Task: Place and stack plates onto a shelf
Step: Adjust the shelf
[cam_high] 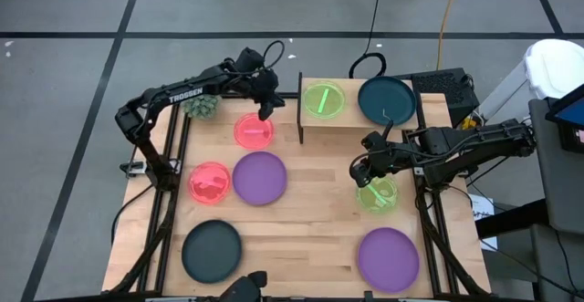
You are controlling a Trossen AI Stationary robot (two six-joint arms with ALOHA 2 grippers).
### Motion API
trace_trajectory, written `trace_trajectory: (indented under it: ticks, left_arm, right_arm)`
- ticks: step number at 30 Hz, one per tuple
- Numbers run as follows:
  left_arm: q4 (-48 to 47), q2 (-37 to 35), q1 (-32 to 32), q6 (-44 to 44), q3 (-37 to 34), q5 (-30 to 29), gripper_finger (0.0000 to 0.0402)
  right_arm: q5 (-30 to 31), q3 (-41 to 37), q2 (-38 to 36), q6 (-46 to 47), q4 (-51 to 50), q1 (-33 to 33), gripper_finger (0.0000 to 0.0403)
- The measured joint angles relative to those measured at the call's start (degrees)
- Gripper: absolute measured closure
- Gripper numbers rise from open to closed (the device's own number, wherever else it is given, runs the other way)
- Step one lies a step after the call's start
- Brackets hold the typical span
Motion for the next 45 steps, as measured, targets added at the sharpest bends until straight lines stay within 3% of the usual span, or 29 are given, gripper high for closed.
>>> trace_trajectory:
  ticks: [6,10,16,27,45]
  left_arm:
    - [0.85,0.00,-0.87,6.75,-0.04,-7.61,0.0337]
    - [5.35,1.72,-0.81,13.37,0.00,0.14,0.0337]
    - [12.74,4.85,1.99,13.74,-0.04,3.92,0.0337]
    - [17.56,8.76,4.49,13.07,-0.11,10.42,0.0337]
    - [24.37,11.15,2.56,8.82,-0.04,10.89,0.0337]
  right_arm:
    - [0.00,0.00,0.00,-1.03,-0.01,0.00,0.0403]
    - [-0.01,0.00,0.00,-1.92,0.00,0.00,0.0403]
    - [-0.01,0.00,0.00,-2.79,-0.04,0.00,0.0403]
    - [-0.01,0.00,0.00,-3.33,-0.16,0.00,0.0403]
    - [0.12,0.00,0.00,-3.82,-1.75,0.00,0.0403]
